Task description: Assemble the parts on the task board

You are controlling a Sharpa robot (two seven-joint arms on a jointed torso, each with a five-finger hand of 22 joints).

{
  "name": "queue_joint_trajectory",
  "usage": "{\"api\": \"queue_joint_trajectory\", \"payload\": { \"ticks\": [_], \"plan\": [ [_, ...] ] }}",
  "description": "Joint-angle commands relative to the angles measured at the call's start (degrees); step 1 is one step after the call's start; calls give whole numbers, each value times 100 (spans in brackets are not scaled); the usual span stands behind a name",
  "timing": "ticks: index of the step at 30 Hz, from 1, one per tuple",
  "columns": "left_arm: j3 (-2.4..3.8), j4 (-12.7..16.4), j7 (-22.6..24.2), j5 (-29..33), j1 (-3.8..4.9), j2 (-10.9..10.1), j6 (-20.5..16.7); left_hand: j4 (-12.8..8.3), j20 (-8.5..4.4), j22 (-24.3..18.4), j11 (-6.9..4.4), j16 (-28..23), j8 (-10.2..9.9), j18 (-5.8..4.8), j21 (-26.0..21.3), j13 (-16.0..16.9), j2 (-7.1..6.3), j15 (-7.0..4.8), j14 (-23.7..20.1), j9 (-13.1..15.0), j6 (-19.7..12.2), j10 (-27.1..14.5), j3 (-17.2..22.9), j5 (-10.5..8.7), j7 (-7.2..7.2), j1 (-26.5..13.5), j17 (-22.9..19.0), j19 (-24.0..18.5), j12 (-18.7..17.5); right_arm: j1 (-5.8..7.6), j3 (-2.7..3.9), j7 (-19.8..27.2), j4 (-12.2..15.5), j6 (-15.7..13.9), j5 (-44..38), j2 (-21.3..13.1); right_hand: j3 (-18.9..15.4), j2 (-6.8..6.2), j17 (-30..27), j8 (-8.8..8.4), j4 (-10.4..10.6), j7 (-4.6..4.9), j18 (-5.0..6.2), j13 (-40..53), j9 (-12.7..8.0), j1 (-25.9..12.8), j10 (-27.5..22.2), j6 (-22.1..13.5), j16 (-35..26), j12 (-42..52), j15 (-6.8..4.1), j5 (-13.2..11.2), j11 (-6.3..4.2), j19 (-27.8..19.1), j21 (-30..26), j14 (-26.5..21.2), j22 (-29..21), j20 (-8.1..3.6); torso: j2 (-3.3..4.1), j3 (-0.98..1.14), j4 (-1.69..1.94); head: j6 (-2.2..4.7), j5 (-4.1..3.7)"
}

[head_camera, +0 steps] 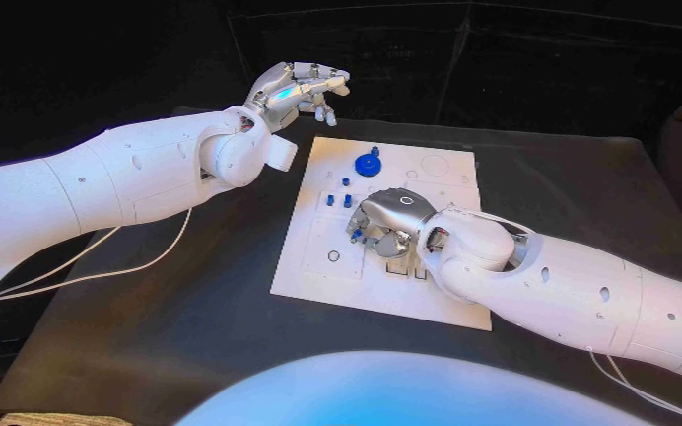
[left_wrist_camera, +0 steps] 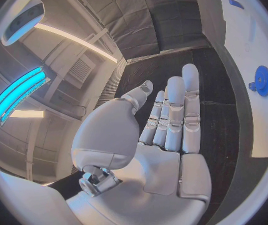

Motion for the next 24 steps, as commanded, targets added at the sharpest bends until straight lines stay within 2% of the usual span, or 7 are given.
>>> {"api": "queue_joint_trajectory", "payload": {
  "ticks": [1, 10, 24],
  "plan": [
    [5, 0, 9, 32, 12, 8, 54, -29, 10, -9, -11, 28, 36, 40, -31, -4, 1, -1, -51, 1, -52, -43, 10, 13, -2, 49, -9, 33, 21, 6, 2, -44, 16, 105, -102, 0, -1, 3, -4, 38, -20, -10, -102, 7, 7, -50, 34, 41, 15, 9, -24, 21, 7, 43, 34, 116, 4, 5, 4, -1, 4, -1, -1],
    [5, 0, 8, 32, 12, 11, 53, -32, 9, -13, -9, 29, 43, 39, -35, -6, -1, -1, -54, 1, -58, -49, 2, 7, 0, 54, -14, 34, 27, 6, 2, -51, 0, 244, -125, 17, -6, 4, -13, 40, -19, -12, -101, 8, 8, -62, 39, 47, 11, 11, -25, 21, 5, 40, 31, 113, 0, 3, 2, -2, 6, -1, 5],
    [5, 0, 13, 32, 12, 14, 49, -32, 9, -13, -9, 29, 43, 39, -35, -6, -1, -1, -54, 1, -58, -49, 2, 7, 0, 54, -14, 34, 27, 6, 2, -44, -17, 279, -123, 44, -6, 4, -13, 40, -19, -12, -101, 8, 8, -62, 39, 47, 11, 11, -25, 21, 5, 40, 31, 113, 0, 3, 4, -1, 1, -1, 18]
  ]
}}
